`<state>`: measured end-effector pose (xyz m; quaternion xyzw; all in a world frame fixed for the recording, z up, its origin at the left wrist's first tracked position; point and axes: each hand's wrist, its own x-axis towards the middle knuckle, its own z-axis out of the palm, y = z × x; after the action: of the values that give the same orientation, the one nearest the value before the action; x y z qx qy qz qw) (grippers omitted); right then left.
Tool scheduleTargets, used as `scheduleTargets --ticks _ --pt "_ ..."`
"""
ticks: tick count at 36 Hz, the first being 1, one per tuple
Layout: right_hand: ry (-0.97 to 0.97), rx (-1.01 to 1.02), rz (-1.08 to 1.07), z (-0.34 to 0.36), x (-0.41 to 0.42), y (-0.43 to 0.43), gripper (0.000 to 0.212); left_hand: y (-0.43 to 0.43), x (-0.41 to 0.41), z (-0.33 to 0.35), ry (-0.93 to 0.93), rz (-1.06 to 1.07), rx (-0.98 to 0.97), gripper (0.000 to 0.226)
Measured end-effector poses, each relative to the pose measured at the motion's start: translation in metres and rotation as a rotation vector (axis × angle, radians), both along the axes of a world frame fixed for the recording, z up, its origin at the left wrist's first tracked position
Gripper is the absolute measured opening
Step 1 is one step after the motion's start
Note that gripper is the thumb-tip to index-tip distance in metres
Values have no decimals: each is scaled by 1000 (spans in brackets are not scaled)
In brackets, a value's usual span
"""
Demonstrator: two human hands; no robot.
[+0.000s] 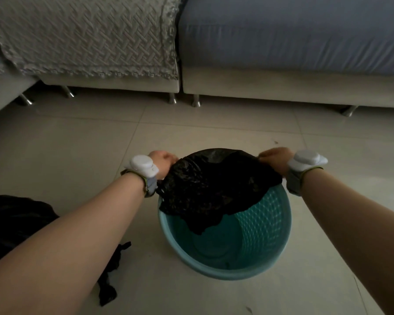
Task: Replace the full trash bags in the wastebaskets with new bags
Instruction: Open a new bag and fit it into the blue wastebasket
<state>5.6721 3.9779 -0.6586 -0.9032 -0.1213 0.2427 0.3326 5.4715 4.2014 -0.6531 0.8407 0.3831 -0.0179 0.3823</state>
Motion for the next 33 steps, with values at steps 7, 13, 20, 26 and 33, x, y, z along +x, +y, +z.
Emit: scheduleTargets --ticks 7,13,20,26,33 --pt "-567 178 396 47 -26 -12 18 -41 13 50 -390 -245 294 22" --pt "-709 -37 893 61 -60 -23 41 -87 6 27 -95 -660 318 34" --pt "-801 -203 954 47 -58 -44 25 -107 -5 6 118 -788 592 35" --pt "-707 6 754 49 -44 -80 14 -127 -10 20 0 -777 433 19" --pt "-394 -158 641 26 -50 -115 9 -160 -22 37 -132 -828 276 30"
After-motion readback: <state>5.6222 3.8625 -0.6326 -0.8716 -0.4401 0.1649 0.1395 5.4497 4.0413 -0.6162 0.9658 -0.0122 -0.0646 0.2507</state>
